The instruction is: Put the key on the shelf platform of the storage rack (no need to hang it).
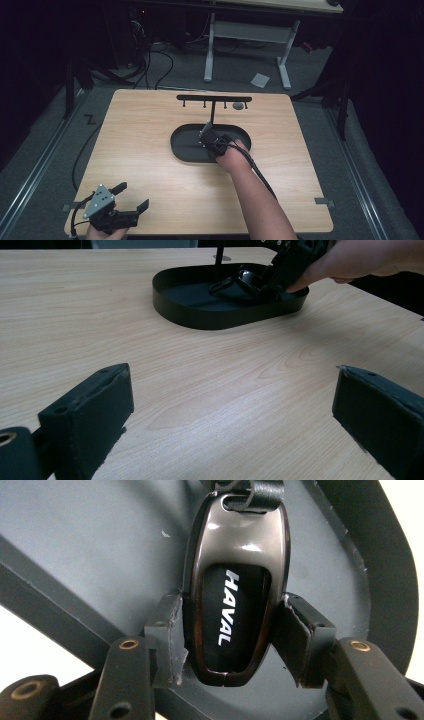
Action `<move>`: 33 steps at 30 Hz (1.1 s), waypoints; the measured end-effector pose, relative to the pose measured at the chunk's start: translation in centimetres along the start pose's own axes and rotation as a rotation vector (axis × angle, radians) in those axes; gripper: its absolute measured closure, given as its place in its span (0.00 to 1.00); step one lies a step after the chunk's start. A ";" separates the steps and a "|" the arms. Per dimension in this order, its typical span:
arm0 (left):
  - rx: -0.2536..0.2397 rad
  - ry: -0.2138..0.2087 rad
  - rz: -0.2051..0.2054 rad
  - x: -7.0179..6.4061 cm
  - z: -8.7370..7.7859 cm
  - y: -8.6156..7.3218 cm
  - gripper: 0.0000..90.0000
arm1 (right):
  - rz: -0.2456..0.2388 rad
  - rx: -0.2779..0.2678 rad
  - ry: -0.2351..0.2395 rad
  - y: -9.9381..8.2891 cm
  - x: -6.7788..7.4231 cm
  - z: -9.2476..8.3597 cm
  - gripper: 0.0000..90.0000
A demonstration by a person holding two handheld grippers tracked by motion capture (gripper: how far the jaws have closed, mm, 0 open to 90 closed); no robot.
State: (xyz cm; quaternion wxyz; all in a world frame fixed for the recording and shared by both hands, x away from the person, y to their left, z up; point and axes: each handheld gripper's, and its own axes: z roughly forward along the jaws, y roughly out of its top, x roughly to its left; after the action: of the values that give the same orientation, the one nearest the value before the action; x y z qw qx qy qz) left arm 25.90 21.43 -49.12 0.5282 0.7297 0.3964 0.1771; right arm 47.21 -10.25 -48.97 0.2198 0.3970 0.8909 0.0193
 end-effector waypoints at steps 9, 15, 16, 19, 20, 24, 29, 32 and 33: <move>-0.004 0.004 0.001 0.0 -0.2 0.0 0.04 | 0.034 -0.036 0.000 -0.5 -0.2 -0.7 0.46; 0.005 0.005 0.004 0.0 -0.1 -0.1 0.04 | 0.060 -0.110 -0.005 -1.5 -1.1 -2.8 0.46; 0.005 0.006 0.006 0.0 -0.1 -0.1 0.04 | 0.067 -0.134 -0.006 -2.2 -1.3 -3.3 0.46; 0.008 0.008 0.009 0.0 -0.1 -0.1 0.04 | 0.075 -0.171 -0.004 -3.0 -1.3 -3.6 0.47; 0.009 0.009 0.007 0.0 -0.1 -0.1 0.04 | 0.082 -0.184 0.000 -3.6 -1.3 -3.8 0.48; 0.013 0.008 0.006 0.0 0.0 -0.1 0.04 | 0.078 -0.242 -0.005 -5.5 -1.0 -4.2 0.48; 0.018 0.005 0.010 -0.3 0.3 -0.2 0.04 | 0.115 -0.299 0.015 -8.4 -1.0 -4.4 0.48; 0.021 0.004 0.016 -0.4 0.3 -0.2 0.04 | 0.159 -0.371 0.036 -11.0 -1.0 -4.4 0.47; 0.020 0.002 0.015 -0.4 0.3 -0.2 0.04 | 0.159 -0.371 0.036 -11.0 -1.0 -4.4 0.47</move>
State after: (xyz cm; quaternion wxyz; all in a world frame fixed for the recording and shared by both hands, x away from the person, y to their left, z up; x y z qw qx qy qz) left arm 25.83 20.92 -49.32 0.5191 0.7378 0.3931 0.1780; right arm 38.29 -17.90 -46.96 0.2710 0.4183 0.8418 0.2073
